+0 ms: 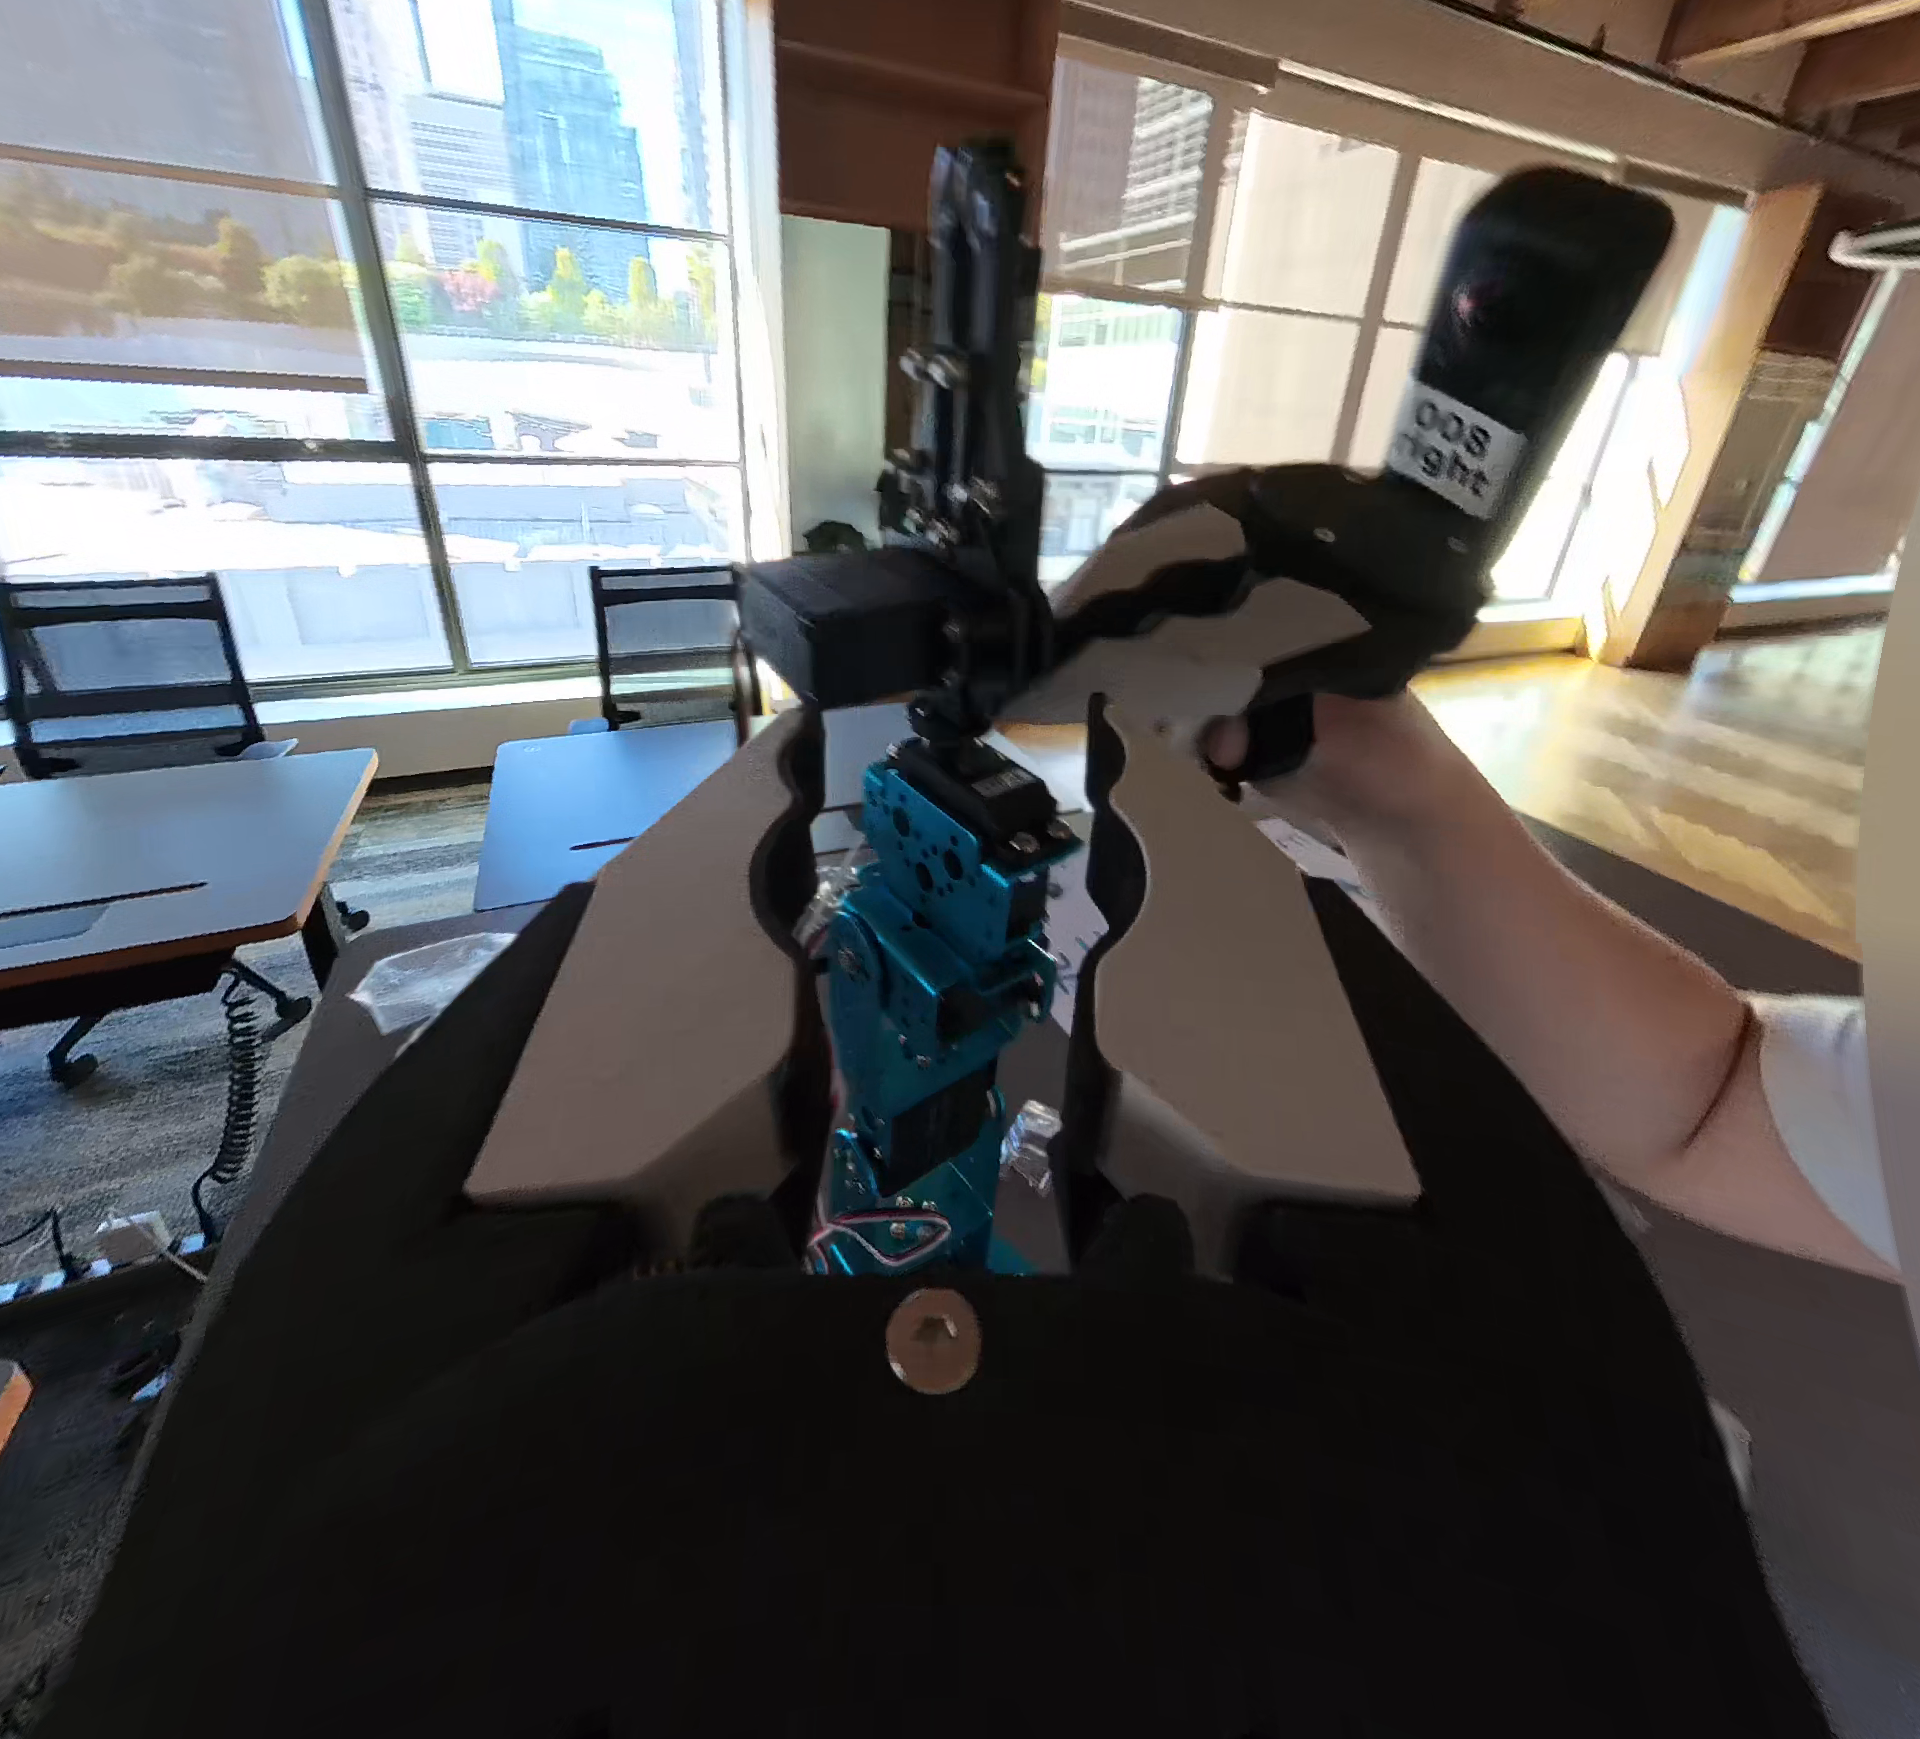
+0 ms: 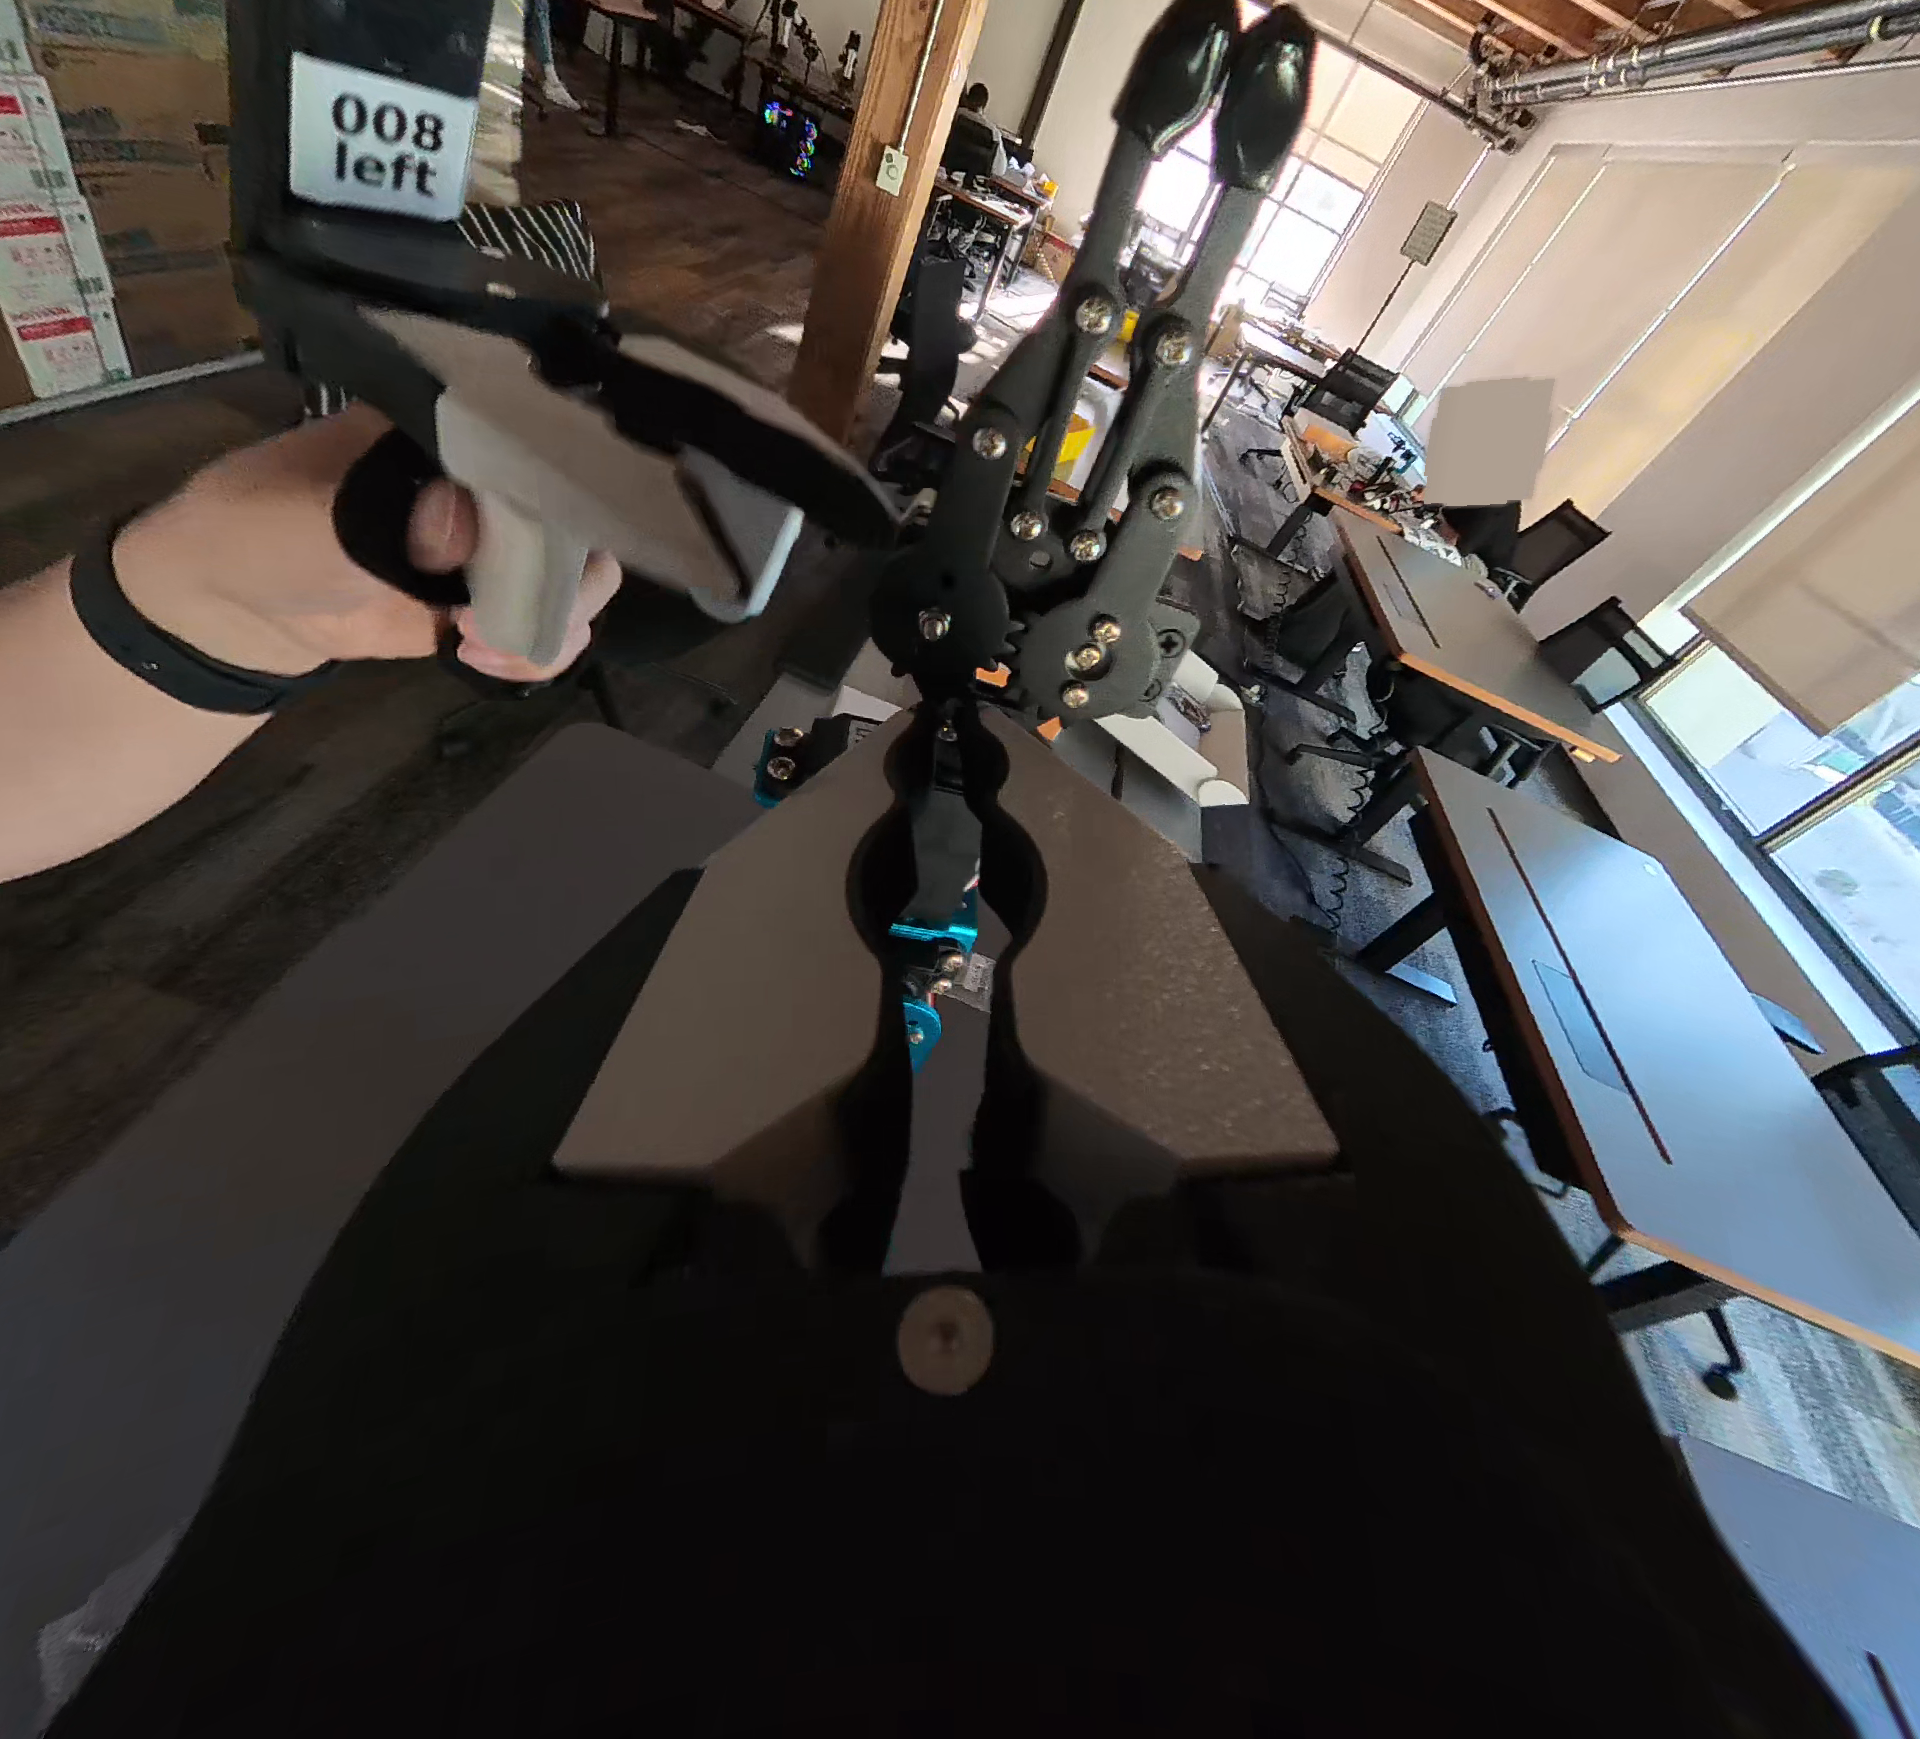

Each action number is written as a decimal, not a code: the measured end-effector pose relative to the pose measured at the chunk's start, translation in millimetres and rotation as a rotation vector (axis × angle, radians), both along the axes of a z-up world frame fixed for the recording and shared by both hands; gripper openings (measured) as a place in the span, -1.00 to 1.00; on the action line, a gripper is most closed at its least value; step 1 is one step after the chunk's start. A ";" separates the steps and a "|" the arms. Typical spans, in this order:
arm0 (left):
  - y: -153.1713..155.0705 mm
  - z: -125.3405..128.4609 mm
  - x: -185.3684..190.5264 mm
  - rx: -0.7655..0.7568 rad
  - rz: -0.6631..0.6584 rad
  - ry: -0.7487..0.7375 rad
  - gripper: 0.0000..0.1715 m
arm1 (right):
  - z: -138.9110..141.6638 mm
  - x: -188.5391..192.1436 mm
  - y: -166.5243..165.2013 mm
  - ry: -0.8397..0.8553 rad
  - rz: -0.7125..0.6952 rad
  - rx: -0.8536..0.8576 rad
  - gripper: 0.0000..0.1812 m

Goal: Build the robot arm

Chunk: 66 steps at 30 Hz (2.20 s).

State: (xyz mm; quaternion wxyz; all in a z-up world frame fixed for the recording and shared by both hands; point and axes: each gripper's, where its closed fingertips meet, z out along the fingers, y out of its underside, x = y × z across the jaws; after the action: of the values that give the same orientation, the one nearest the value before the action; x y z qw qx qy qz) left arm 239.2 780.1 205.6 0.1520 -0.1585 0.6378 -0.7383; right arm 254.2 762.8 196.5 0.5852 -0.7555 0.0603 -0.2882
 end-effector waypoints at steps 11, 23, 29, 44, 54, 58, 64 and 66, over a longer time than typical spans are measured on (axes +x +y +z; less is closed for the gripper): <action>-32.7 -17.2 -7.4 0.105 -0.019 -0.115 -0.40 | 0.0 -1.2 0.9 -0.010 0.029 0.025 -0.97; -28.4 -15.1 -12.1 0.087 -0.038 -0.086 -0.42 | 0.4 -2.0 2.4 -0.029 0.059 0.053 -0.93; -27.9 -16.8 -11.7 0.080 -0.044 -0.073 -0.44 | -0.4 -1.4 0.1 -0.024 0.065 0.071 -0.93; 2.9 -189.6 -66.7 0.281 -0.087 0.227 -0.43 | -157.7 -57.3 -288.9 0.280 -0.611 0.247 -0.89; -39.1 -232.4 -87.1 0.322 -0.225 0.333 -0.51 | -273.3 -50.3 -200.3 0.560 -0.389 0.107 -0.91; -38.8 -231.5 -90.3 0.310 -0.237 0.333 -0.52 | -290.4 -5.4 -159.1 0.540 -0.340 -0.043 -0.90; -18.9 -236.3 -92.8 0.336 -0.204 0.323 -0.53 | -324.5 60.9 -139.5 0.610 -0.401 -0.149 -0.91; -8.8 -237.7 -91.7 0.331 -0.190 0.334 -0.53 | -334.8 73.7 -136.3 0.702 -0.409 -0.171 -0.90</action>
State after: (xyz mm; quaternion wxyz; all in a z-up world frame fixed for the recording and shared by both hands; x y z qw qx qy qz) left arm 147.5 771.3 -32.1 -0.0015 -0.1904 0.7781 -0.5985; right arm 328.0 626.5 -138.3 0.3950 -0.8263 0.3807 -0.1273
